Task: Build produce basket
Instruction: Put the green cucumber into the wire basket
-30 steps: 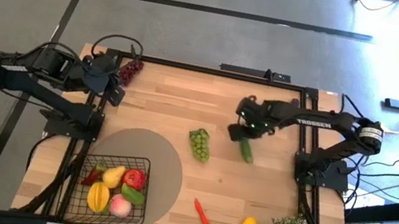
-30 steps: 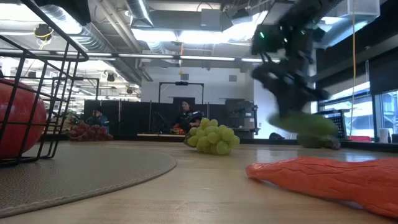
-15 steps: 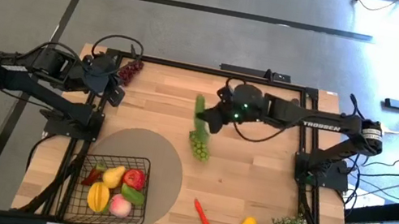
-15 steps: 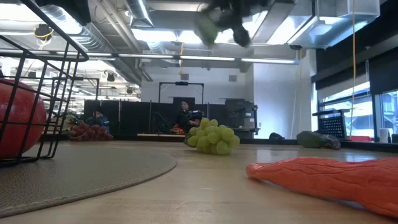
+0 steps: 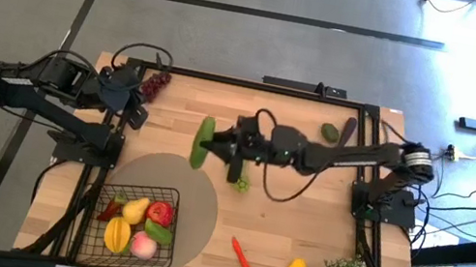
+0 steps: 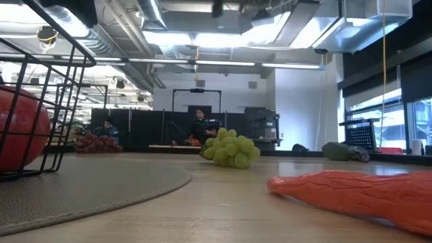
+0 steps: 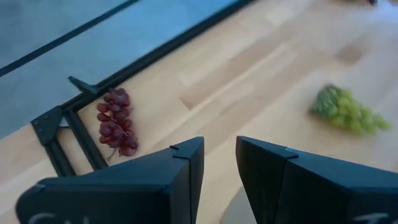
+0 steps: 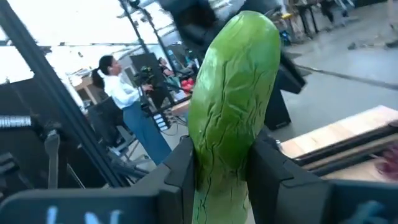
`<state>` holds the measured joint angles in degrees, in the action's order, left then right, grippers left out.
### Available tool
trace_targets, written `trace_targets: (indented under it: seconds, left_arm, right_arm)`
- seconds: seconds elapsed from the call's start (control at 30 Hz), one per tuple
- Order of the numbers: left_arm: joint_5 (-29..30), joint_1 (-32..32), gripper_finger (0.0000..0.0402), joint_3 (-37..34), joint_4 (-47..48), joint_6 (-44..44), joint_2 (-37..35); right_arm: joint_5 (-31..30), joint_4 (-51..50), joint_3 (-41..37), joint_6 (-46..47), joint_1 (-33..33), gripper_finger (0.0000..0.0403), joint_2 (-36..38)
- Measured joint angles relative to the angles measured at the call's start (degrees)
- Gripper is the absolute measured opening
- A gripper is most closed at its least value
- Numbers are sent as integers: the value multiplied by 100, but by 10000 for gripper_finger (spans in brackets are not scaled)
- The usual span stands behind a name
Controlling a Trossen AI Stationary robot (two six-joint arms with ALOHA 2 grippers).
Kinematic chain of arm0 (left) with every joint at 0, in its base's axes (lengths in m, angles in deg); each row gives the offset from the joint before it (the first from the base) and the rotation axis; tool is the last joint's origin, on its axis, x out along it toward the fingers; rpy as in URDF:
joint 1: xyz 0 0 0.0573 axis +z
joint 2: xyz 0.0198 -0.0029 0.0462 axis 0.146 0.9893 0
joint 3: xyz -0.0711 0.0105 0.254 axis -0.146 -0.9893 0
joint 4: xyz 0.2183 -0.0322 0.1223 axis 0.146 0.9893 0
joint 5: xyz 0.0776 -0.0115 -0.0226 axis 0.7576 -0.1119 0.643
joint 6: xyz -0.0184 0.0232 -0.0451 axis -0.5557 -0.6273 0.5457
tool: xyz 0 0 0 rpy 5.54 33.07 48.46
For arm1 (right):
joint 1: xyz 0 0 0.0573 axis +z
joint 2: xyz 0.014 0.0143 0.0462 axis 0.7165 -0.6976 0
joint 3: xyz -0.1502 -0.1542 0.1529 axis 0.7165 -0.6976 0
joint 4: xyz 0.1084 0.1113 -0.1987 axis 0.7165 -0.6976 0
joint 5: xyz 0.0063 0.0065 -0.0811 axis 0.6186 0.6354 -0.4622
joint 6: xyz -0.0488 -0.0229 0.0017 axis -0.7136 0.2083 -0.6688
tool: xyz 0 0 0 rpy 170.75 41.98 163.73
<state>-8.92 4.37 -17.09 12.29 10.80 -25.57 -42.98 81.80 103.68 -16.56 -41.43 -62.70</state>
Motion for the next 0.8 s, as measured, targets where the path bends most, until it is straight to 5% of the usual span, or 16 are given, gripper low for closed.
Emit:
trace_targets:
  seconds: [0.43,0.8]
  left_arm:
    - [-331,0,84,0,-19,-527,0]
    - [-342,-1,84,0,-104,-485,93]
  right_arm:
    - [-13,1708,-2,-635,592,90,-889]
    - [61,1915,-2,-677,838,88,-1304]
